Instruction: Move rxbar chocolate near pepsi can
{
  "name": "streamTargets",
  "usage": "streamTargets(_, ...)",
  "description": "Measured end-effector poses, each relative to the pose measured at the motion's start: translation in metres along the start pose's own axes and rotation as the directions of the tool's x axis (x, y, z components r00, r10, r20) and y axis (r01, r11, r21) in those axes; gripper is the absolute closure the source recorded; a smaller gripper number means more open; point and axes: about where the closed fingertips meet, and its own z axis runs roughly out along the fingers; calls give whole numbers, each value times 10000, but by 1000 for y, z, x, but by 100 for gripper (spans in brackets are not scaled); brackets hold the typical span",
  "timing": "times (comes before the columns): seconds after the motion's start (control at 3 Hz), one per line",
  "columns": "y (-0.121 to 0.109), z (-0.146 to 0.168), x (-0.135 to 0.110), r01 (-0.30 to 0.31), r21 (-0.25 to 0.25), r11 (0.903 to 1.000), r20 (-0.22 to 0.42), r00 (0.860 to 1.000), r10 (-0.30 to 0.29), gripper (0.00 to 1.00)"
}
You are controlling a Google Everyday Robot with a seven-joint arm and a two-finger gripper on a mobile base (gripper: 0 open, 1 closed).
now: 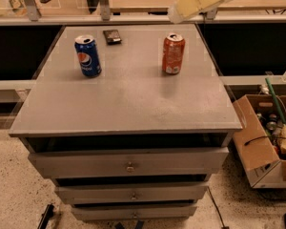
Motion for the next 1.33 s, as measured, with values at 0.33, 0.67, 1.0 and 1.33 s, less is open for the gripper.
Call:
streamTargets(0.33,6,11,-20,-1171,-420,9922,251,9927,1182,0)
streamTargets(0.67,15,20,-42,-2193,-267,9753,-8,9756,2193,0)
streamTargets(1.0,16,33,-66,-2473,338,9684,-282,9683,2482,0)
streamTargets(1.33,8,54,-86,-1808,1047,9779,-321,9822,1850,0)
